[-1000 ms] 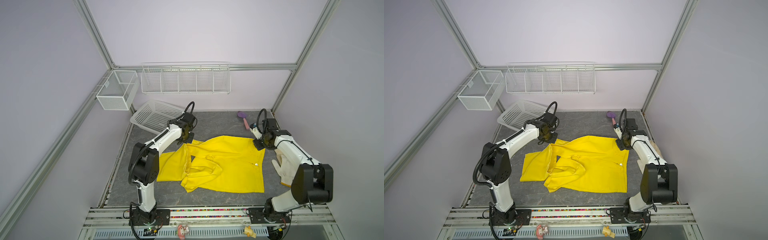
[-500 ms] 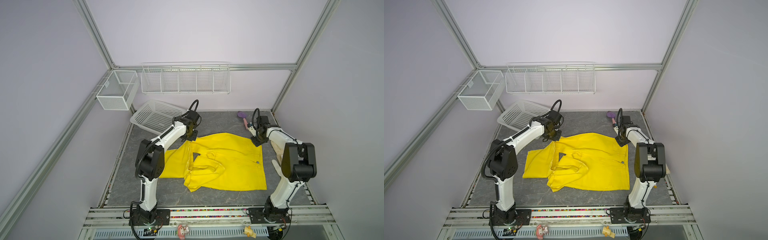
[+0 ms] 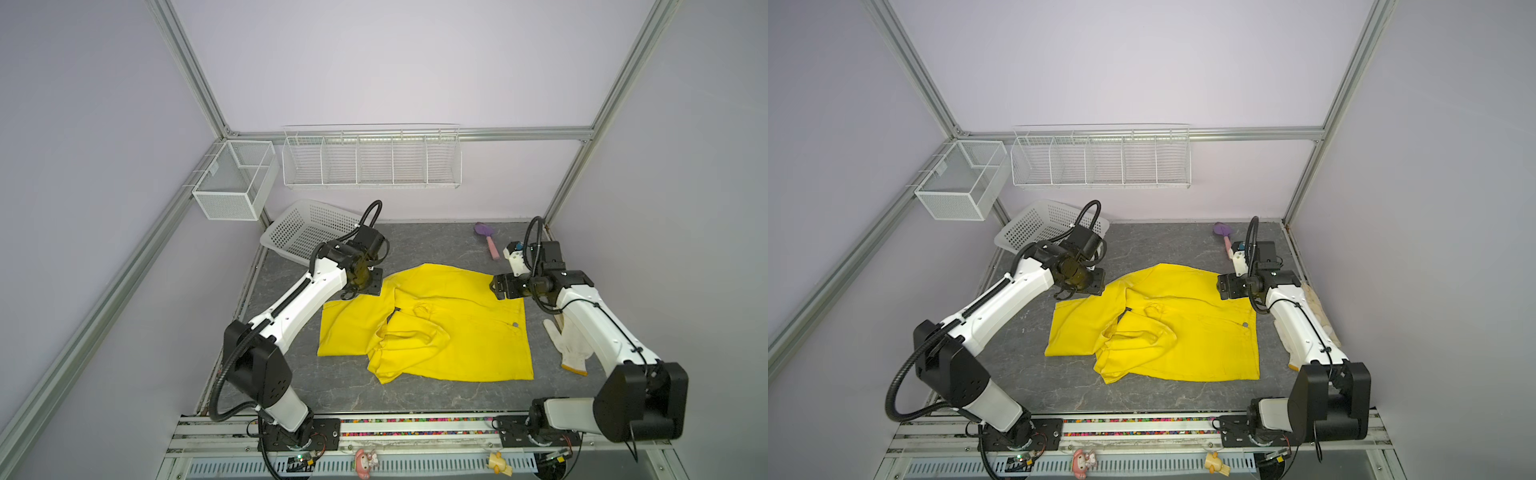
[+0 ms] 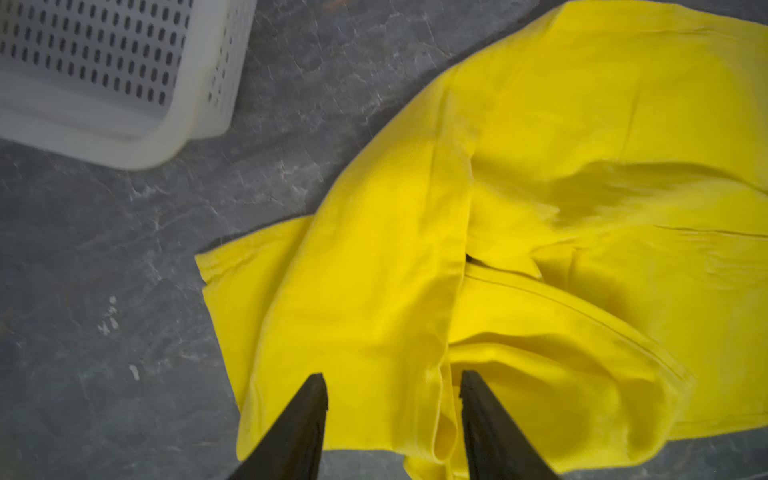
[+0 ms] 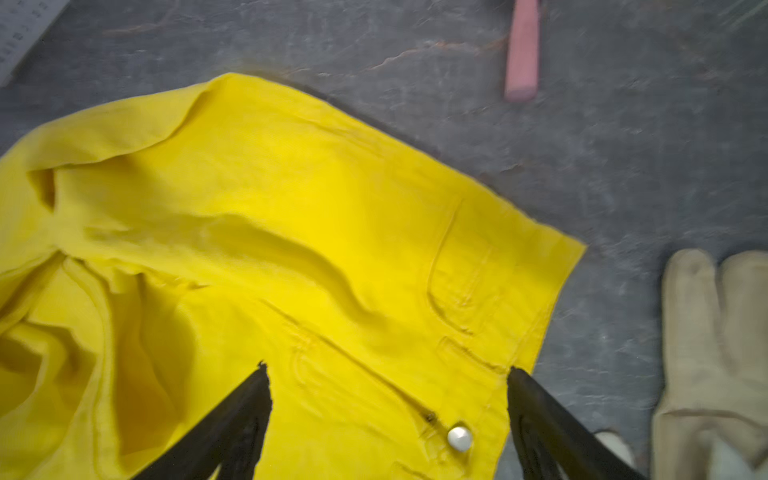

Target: Fold and stack the trousers

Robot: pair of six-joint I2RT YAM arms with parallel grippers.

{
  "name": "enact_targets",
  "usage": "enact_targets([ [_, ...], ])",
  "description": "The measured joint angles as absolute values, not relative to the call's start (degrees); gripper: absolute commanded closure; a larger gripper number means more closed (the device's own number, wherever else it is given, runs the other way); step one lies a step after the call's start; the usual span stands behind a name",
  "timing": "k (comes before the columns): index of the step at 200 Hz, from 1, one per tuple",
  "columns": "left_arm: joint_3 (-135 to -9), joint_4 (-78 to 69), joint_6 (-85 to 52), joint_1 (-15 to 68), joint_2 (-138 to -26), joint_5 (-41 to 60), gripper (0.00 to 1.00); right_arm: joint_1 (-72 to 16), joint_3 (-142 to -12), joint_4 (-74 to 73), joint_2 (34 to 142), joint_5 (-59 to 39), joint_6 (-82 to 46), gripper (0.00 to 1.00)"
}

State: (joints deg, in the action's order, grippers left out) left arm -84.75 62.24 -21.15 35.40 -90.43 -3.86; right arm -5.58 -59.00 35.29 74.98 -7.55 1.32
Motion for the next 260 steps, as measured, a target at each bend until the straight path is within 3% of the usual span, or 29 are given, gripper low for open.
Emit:
enact_targets([
  [56, -68.3, 58.0, -32.4, 44.2, -86.6, -2.7, 0.46, -19.9, -44.6, 33.9, 61.0, -8.5, -15.4, 0.04],
  [92, -64.5, 53.7, -34.3, 44.2, -88.0, -3.5, 0.51, -29.1, -40.2, 28.5, 62.5, -9.3, -16.4, 0.04],
  [113, -64.6, 51.8, -34.2, 44.2, -90.9, -5.1, 0.62, -34.3, -40.1, 24.4, 66.2, -9.0, -16.0, 0.04],
  [144, -63.7, 51.0, -34.8, 44.1, -92.2, -5.9, 1.00, -39.2, -39.8, 18.3, 73.0, -8.4, -16.1, 0.07],
  [204, -73.4, 64.8, -33.8, 43.3, -89.2, -13.3, 1.00, -40.9, -39.7, 12.8, 84.5, -6.5, -16.1, 0.35],
  [232, -80.6, 71.7, -32.8, 39.5, -84.9, -17.8, 1.00, -40.9, -40.3, 13.5, 85.7, -5.4, -17.0, 0.56],
  [260, -85.7, 79.1, -31.0, 35.6, -82.7, -23.8, 1.00, -40.9, -40.5, 16.8, 85.1, -3.8, -17.6, 0.67],
])
